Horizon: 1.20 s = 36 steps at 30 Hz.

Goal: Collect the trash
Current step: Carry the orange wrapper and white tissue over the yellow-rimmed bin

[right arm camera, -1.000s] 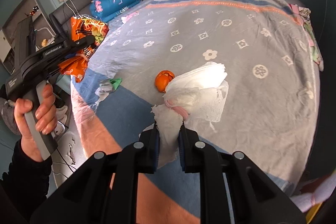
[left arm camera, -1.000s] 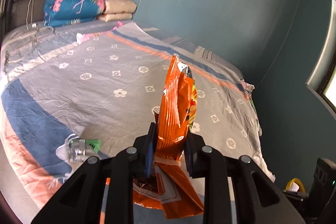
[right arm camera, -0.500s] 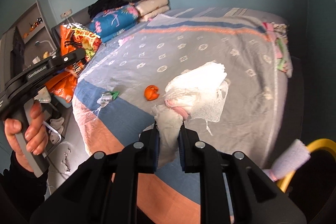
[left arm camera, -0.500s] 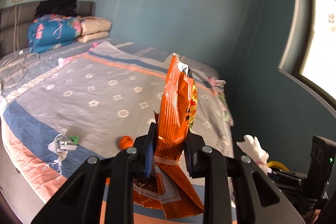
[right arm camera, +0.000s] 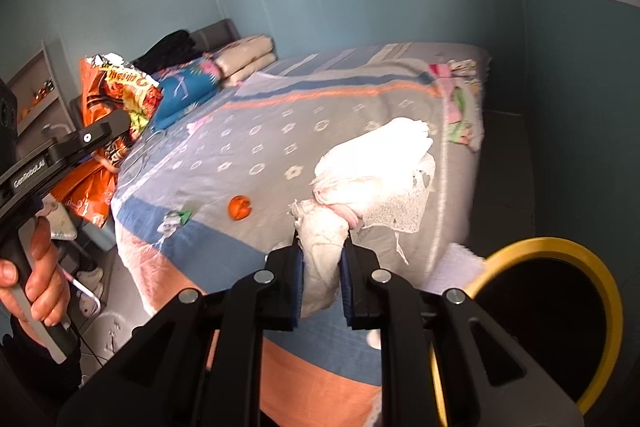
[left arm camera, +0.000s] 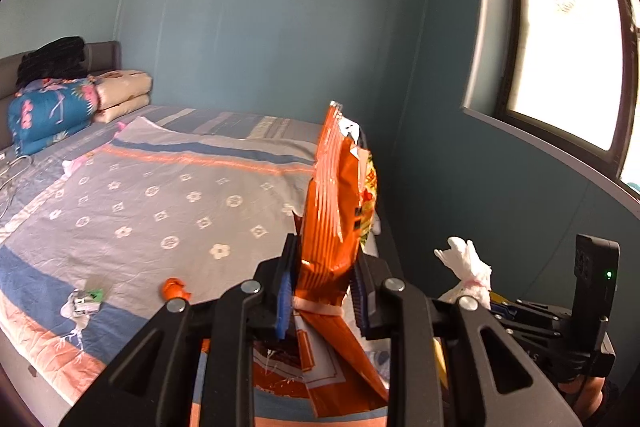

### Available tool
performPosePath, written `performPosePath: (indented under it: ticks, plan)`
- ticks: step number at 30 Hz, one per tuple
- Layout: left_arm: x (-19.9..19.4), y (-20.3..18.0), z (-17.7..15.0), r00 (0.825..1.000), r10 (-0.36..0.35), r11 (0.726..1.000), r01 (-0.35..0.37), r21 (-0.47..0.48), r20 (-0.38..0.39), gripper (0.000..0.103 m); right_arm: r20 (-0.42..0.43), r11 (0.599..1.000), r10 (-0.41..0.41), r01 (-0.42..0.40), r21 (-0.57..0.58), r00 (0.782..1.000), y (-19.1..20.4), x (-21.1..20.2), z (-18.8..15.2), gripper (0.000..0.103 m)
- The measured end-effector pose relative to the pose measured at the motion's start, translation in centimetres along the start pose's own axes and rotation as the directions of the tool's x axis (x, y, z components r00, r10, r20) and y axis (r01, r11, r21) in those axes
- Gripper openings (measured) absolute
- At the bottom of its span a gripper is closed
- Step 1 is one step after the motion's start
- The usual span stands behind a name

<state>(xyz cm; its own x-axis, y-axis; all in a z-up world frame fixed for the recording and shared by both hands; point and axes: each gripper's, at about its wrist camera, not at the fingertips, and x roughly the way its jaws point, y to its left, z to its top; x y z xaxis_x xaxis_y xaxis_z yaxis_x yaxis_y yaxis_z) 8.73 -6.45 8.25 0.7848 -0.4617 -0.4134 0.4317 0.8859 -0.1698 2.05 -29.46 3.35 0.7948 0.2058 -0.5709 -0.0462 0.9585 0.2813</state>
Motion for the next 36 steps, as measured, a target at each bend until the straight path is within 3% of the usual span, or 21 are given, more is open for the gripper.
performPosePath:
  ticks: [11, 22, 36]
  plan:
    - [2.8, -6.7, -0.6, 0.997, -0.064, 0.993, 0.068, 0.091, -0.052, 0.023, 0.055, 0.983, -0.149, 0.143, 0.114, 0.987, -6.6, -4.1, -1.2, 0.015]
    - [5.7, -12.5, -2.1, 0.981, -0.148, 0.975, 0.166, 0.15, -0.122, 0.023, 0.07, 0.955, -0.242, 0.225, 0.194, 0.968, -11.4, -6.2, -2.3, 0.015]
    - [12.3, -17.0, -5.6, 0.932, -0.257, 0.949, 0.294, 0.117, -0.257, 0.023, 0.026, 0.906, -0.343, 0.324, 0.272, 0.939, -15.4, -7.3, -3.3, 0.015]
